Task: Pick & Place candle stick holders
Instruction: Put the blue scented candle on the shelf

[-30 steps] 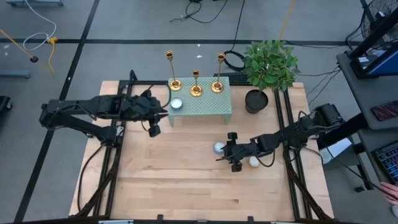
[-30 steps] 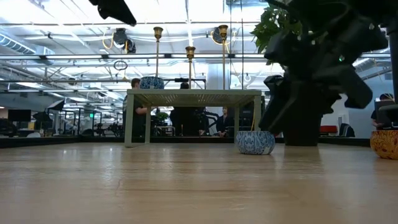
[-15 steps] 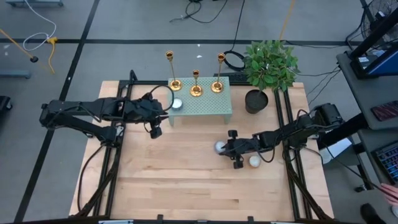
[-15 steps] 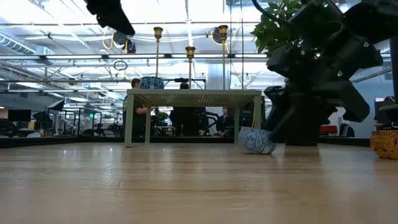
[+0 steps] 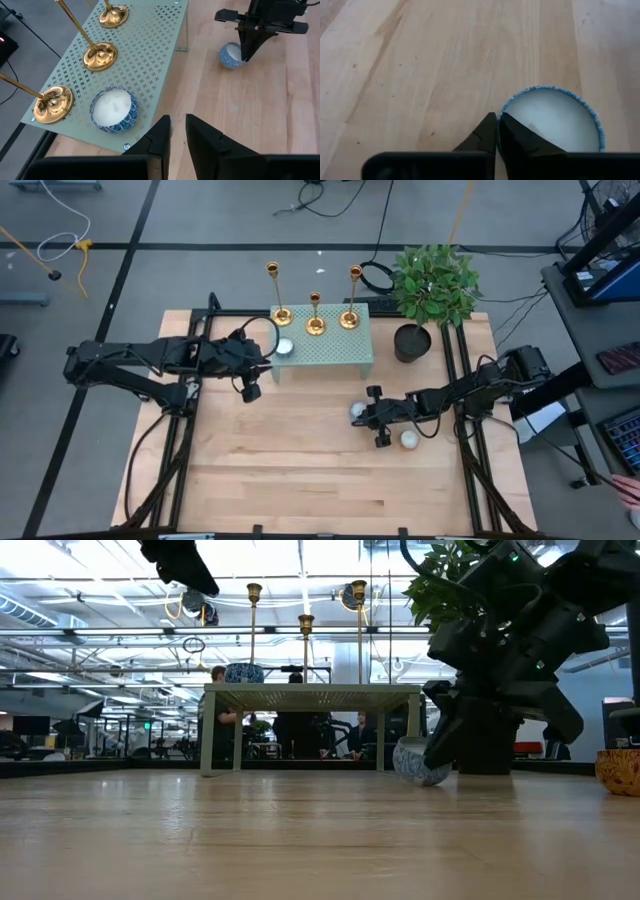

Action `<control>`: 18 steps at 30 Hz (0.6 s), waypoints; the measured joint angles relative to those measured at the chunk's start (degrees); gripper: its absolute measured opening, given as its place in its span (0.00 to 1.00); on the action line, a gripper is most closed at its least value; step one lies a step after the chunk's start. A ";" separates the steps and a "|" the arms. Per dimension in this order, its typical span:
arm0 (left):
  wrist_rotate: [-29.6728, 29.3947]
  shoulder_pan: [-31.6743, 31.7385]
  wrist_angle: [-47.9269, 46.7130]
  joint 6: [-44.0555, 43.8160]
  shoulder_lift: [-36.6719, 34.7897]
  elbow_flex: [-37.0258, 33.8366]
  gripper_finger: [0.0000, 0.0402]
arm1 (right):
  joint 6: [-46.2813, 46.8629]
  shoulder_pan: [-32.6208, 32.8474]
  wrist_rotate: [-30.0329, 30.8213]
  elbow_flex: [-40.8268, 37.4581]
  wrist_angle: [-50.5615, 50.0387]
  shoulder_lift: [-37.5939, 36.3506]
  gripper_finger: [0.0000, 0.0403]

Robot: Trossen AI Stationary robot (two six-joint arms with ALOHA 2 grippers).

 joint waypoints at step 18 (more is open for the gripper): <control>0.02 0.02 0.26 -0.09 0.00 0.00 0.17 | 6.78 -0.40 6.08 9.03 5.93 -6.79 0.00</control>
